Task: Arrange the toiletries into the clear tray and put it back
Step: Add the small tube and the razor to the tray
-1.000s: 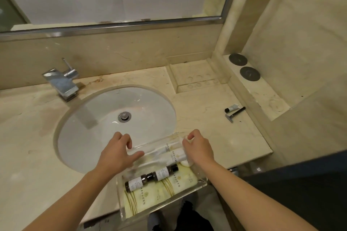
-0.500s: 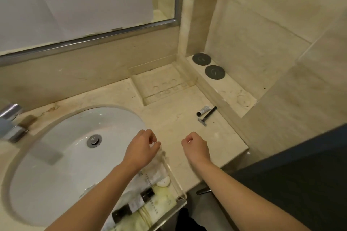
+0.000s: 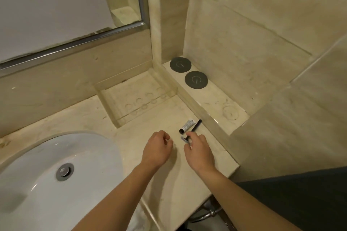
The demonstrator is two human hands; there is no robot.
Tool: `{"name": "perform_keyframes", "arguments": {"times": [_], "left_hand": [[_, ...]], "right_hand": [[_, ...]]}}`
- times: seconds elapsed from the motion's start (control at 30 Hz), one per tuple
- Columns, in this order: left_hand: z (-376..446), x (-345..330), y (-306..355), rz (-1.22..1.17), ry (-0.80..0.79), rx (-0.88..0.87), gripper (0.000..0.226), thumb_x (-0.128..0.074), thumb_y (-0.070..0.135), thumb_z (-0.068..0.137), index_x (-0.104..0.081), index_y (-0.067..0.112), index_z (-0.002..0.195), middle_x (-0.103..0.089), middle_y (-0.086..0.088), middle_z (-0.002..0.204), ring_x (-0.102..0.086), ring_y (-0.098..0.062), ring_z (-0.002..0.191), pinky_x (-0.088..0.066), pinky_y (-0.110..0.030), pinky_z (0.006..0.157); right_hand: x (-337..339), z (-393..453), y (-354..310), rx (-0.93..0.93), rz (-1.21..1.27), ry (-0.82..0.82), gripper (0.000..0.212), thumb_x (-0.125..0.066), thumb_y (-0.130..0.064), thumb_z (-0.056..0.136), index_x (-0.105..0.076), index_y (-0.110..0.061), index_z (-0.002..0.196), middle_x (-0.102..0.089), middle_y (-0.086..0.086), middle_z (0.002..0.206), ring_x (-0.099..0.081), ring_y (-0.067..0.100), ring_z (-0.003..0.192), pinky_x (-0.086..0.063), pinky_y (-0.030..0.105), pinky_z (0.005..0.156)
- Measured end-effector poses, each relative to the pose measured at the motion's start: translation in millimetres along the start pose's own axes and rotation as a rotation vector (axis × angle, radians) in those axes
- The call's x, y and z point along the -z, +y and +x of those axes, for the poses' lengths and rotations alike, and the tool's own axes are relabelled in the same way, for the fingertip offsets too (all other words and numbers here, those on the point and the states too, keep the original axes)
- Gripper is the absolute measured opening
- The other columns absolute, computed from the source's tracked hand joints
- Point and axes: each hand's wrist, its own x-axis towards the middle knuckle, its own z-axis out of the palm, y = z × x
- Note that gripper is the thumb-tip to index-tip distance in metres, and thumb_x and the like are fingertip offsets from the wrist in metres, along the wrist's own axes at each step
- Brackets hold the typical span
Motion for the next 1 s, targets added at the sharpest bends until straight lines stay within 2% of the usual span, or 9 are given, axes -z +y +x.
{"name": "perform_keyframes", "arguments": {"times": [0.13, 0.3, 0.43, 0.57, 0.77, 0.93, 1.0], "left_hand": [[24.3, -14.3, 13.5, -0.029, 0.009, 0.032, 0.015, -0.053, 0.027, 0.091, -0.06, 0.015, 0.098, -0.057, -0.001, 0.096, -0.055, -0.019, 0.082, -0.043, -0.029, 0.071], [47.3, -25.0, 23.7, -0.022, -0.058, 0.016, 0.023, -0.055, 0.029, 0.087, -0.063, 0.015, 0.102, -0.063, -0.004, 0.102, -0.06, -0.02, 0.085, -0.051, -0.035, 0.074], [54.3, -30.6, 28.4, 0.04, -0.1, -0.005, 0.023, -0.058, 0.028, 0.086, -0.062, 0.015, 0.103, -0.055, -0.001, 0.103, -0.057, -0.02, 0.091, -0.05, -0.035, 0.078], [56.1, -32.2, 32.6, 0.052, -0.097, 0.011, 0.02, -0.06, 0.031, 0.085, -0.061, 0.016, 0.099, -0.052, 0.001, 0.103, -0.058, -0.019, 0.087, -0.051, -0.034, 0.076], [54.9, -28.0, 29.5, 0.059, -0.124, 0.017, 0.019, -0.051, 0.027, 0.09, -0.06, 0.016, 0.102, -0.053, -0.001, 0.106, -0.058, -0.021, 0.089, -0.049, -0.034, 0.075], [49.9, -17.7, 16.2, -0.003, -0.129, 0.012, 0.02, -0.045, 0.02, 0.095, -0.059, 0.011, 0.107, -0.06, -0.009, 0.106, -0.052, -0.02, 0.084, -0.04, -0.028, 0.07], [45.0, -5.9, 11.0, -0.067, -0.115, 0.029, 0.021, -0.044, 0.017, 0.096, -0.059, 0.009, 0.109, -0.062, -0.008, 0.099, -0.052, -0.019, 0.082, -0.039, -0.026, 0.065]], "right_hand": [[0.0, 17.9, 6.6, 0.02, 0.011, -0.042, 0.039, -0.05, -0.025, 0.093, -0.05, -0.033, 0.131, -0.052, 0.0, 0.109, -0.056, 0.022, 0.098, -0.052, 0.043, 0.08], [-4.5, 34.3, 9.0, 0.002, -0.019, -0.042, 0.028, -0.052, -0.029, 0.092, -0.058, -0.033, 0.119, -0.054, -0.002, 0.104, -0.059, 0.019, 0.093, -0.054, 0.041, 0.076], [-6.2, 41.9, 8.8, -0.008, -0.055, -0.051, 0.021, -0.048, -0.031, 0.093, -0.059, -0.03, 0.11, -0.054, -0.003, 0.101, -0.059, 0.018, 0.088, -0.054, 0.039, 0.073], [-7.0, 43.1, 9.1, -0.002, -0.063, -0.046, 0.017, -0.047, -0.031, 0.093, -0.059, -0.031, 0.105, -0.054, -0.004, 0.098, -0.058, 0.018, 0.085, -0.054, 0.039, 0.073], [-8.3, 40.4, 2.0, -0.02, -0.055, 0.022, 0.012, -0.047, -0.034, 0.093, -0.058, -0.029, 0.089, -0.055, -0.005, 0.088, -0.057, 0.016, 0.077, -0.053, 0.037, 0.066], [-9.5, 33.0, -7.0, -0.002, -0.036, 0.112, 0.017, -0.048, -0.024, 0.096, -0.06, -0.02, 0.085, -0.058, -0.003, 0.084, -0.057, 0.017, 0.074, -0.051, 0.038, 0.066], [-9.8, 28.8, -9.7, 0.019, -0.018, 0.13, 0.013, -0.049, -0.019, 0.096, -0.06, -0.02, 0.088, -0.057, -0.003, 0.086, -0.057, 0.018, 0.076, -0.052, 0.037, 0.066]]}}
